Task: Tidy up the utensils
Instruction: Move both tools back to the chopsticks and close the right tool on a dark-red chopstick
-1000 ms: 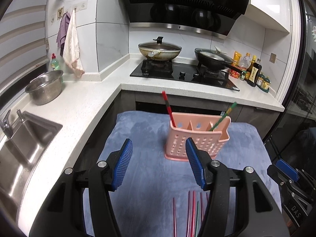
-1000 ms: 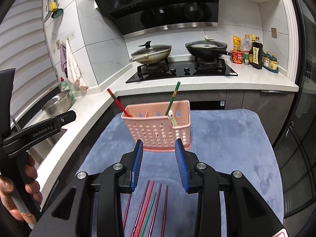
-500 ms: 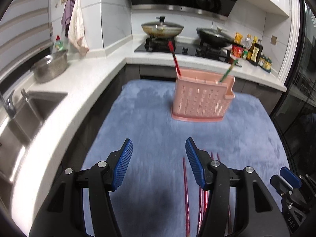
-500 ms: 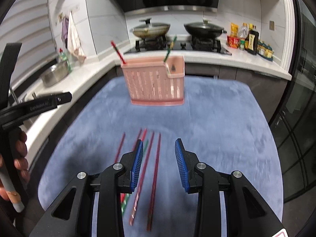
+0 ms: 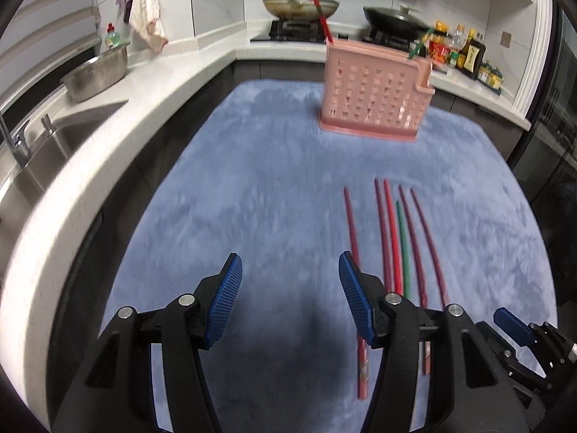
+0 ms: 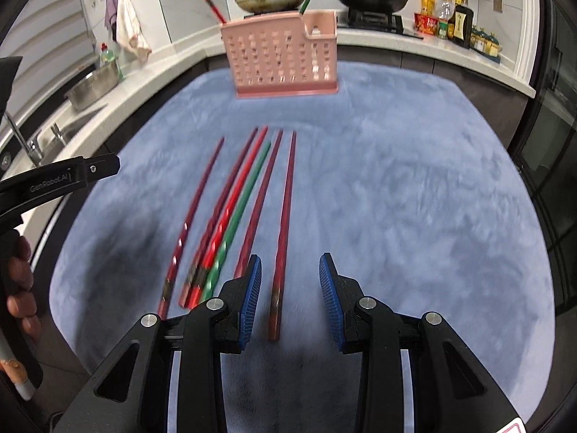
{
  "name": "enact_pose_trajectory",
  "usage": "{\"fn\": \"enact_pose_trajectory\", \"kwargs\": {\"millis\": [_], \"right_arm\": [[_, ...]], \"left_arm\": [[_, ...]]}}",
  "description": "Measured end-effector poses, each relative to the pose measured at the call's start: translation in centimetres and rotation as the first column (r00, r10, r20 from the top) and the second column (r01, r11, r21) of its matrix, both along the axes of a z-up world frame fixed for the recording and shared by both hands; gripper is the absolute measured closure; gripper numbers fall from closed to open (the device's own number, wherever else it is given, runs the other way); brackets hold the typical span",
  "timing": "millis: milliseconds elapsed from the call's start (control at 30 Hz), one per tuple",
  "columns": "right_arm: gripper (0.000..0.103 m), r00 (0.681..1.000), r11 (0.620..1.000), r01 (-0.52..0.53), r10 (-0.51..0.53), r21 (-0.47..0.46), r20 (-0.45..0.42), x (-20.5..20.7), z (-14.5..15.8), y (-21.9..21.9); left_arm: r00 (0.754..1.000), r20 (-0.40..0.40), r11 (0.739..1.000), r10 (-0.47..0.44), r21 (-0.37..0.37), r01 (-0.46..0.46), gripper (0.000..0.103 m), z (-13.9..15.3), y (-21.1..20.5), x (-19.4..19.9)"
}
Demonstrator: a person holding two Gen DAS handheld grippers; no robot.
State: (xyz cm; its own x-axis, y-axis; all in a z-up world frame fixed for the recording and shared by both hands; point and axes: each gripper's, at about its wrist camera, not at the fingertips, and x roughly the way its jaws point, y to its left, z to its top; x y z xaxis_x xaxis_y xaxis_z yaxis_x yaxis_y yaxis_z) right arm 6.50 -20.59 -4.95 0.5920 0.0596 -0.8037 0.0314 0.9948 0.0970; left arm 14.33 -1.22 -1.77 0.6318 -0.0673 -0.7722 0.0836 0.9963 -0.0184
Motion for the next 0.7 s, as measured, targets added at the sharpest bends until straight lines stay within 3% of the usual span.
{"fn": "enact_pose_trajectory", "kwargs": {"millis": [367, 700], "right_arm": [[0.074, 0.998, 1.000, -0.011, 0.011, 0.007, -0.069, 0.1, -3.6, 1.0], [0.094, 0.998, 1.000, 0.004, -0.004, 0.001, -0.066, -0.1, -4.0, 0.5]], "left_arm": [[0.997, -0.079, 1.000, -0.001, 0.008, 0.001, 0.050, -3.6, -0.1, -2.3], [0.993, -0.120, 1.000, -0.018, 0.014, 0.020, 0.050, -5.0, -0.7, -3.3]]}}
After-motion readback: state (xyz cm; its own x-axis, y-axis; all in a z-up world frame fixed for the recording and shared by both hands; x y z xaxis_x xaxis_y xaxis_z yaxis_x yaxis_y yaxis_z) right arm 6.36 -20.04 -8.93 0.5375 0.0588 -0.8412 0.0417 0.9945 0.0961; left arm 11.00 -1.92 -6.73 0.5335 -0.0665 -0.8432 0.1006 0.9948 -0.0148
